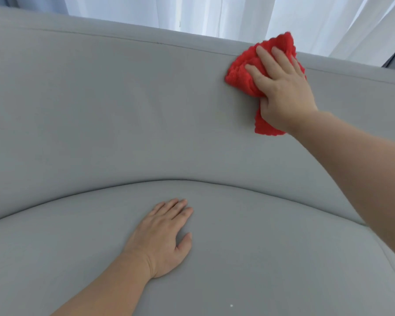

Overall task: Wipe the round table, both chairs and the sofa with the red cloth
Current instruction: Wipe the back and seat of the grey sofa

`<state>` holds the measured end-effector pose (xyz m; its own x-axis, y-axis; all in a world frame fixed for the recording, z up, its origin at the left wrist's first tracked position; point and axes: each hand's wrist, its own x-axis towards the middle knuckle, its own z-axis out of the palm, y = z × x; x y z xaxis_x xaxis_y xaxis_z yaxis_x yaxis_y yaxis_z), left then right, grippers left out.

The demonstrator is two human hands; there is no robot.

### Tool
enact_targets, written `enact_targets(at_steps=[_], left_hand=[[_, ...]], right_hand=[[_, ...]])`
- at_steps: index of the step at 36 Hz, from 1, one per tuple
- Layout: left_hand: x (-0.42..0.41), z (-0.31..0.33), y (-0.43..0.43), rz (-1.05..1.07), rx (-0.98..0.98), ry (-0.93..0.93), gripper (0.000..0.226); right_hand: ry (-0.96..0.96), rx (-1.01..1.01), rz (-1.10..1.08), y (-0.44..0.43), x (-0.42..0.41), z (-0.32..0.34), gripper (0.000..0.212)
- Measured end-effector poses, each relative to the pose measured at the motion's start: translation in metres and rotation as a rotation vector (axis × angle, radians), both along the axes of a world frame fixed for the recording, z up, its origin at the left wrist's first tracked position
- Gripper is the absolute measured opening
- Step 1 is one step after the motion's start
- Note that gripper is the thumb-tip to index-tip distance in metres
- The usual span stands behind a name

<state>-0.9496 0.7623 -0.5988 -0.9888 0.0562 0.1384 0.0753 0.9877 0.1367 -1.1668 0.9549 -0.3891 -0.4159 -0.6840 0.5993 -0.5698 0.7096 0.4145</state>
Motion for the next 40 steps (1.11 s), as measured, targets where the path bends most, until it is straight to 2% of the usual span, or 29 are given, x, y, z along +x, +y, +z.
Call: enact_targets(at_steps=[3,8,12,19,22,25,27,29,34,37,40], left_hand=[[0.000,-0.001,-0.001,-0.006,0.004,0.010,0.055],[0.000,0.002,0.000,-0.023,0.031,-0.022,0.058],[0.000,0.000,0.000,-0.045,0.085,0.001,0.068],[0.000,0.007,0.003,-0.056,0.062,-0.012,0.083],[0.000,0.007,0.002,-0.052,0.061,-0.021,0.083],[-0.001,0.005,0.001,-0.055,0.051,-0.011,0.081],[-0.001,0.005,0.000,-0.053,0.058,-0.008,0.080],[-0.001,0.004,0.000,-0.052,0.067,-0.002,0.079],[-0.001,0.002,0.000,-0.050,0.093,0.011,0.077],[0.000,0.001,0.000,-0.052,0.096,0.020,0.074],[0.000,0.003,0.001,-0.053,0.097,0.024,0.072]], right_hand=[[-0.009,-0.087,0.026,-0.012,0.002,-0.005,0.064],[0.092,-0.063,0.130,-0.015,-0.003,-0.038,0.057],[0.087,-0.045,0.156,-0.019,-0.002,-0.059,0.056],[-0.009,0.168,0.138,-0.017,0.003,-0.126,0.062],[-0.051,0.264,0.116,-0.016,0.003,-0.154,0.062],[-0.009,0.343,0.161,-0.014,0.002,-0.170,0.057],[-0.028,0.424,0.198,-0.015,0.004,-0.178,0.064],[-0.040,0.485,0.206,-0.015,0.007,-0.185,0.066],[-0.031,0.457,0.222,-0.012,0.005,-0.192,0.060],[-0.016,0.452,0.230,-0.012,0.005,-0.190,0.047],[0.002,0.423,0.245,-0.019,0.004,-0.163,0.053]])
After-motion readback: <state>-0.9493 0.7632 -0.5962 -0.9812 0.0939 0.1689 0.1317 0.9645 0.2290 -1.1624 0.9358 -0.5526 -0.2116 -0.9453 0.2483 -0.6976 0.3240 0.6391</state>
